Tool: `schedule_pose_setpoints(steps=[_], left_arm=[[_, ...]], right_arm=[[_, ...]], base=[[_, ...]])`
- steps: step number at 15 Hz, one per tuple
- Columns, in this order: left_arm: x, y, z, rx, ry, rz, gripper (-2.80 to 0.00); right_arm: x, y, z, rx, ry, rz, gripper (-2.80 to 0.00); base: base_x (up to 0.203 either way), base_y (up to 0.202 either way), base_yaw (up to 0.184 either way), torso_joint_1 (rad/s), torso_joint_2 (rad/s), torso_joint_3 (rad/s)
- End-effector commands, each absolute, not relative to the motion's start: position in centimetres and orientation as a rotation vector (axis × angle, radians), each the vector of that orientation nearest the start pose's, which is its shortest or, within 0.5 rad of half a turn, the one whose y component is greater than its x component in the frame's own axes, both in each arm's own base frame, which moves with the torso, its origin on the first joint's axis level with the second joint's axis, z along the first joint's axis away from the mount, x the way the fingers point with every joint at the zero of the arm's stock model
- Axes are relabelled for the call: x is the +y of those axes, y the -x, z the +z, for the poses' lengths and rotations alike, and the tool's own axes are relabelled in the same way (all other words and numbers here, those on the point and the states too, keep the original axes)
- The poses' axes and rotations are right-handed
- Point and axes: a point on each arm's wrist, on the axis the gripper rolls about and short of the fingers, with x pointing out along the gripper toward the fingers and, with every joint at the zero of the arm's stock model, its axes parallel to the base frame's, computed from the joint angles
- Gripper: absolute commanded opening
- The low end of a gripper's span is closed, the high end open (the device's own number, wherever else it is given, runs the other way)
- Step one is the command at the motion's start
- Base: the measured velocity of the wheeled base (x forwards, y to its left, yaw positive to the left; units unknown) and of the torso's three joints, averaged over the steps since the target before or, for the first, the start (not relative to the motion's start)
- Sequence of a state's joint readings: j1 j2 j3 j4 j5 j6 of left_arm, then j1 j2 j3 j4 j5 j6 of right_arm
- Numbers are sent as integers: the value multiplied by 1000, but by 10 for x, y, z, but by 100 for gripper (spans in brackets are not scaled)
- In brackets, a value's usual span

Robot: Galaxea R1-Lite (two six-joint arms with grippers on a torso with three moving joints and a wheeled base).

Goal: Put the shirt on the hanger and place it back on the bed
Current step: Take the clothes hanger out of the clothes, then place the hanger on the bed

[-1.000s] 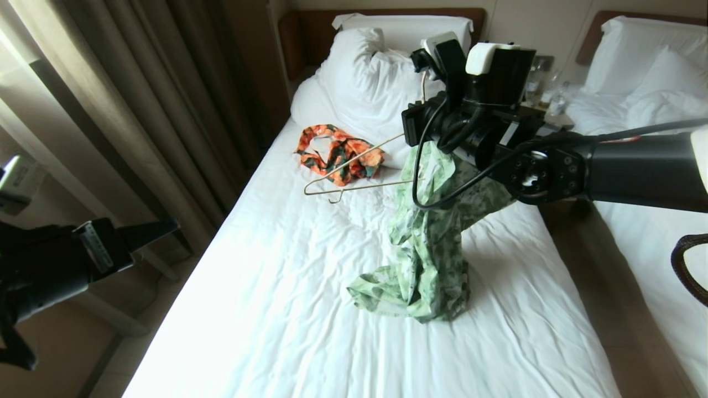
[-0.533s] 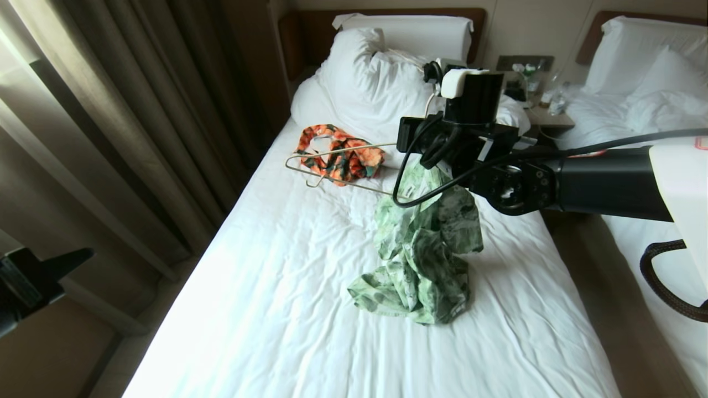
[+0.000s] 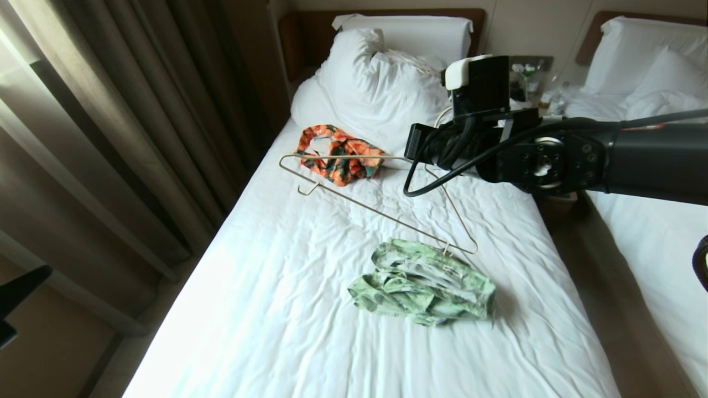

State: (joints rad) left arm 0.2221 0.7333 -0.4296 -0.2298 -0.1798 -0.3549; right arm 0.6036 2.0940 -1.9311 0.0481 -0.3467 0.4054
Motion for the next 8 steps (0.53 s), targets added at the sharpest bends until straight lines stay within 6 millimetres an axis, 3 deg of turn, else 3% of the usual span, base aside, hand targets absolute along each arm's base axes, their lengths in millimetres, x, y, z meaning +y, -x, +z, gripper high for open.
schedule_pose_setpoints(steps=[1,6,8], left_arm=[[8,-52,213,26,364,61,-280],[1,-18,201,14,364,91,-280],[-1,-10,197,17,365,94,-280]], right_arm=[[236,-361,270,348,-194,191,-280],[218,-410,191,564,-16,179,-280],[210,-421,164,635,32,175,-280]], base=[[0,0,0,0,0,0],[0,0,0,0,0,0],[0,0,0,0,0,0]])
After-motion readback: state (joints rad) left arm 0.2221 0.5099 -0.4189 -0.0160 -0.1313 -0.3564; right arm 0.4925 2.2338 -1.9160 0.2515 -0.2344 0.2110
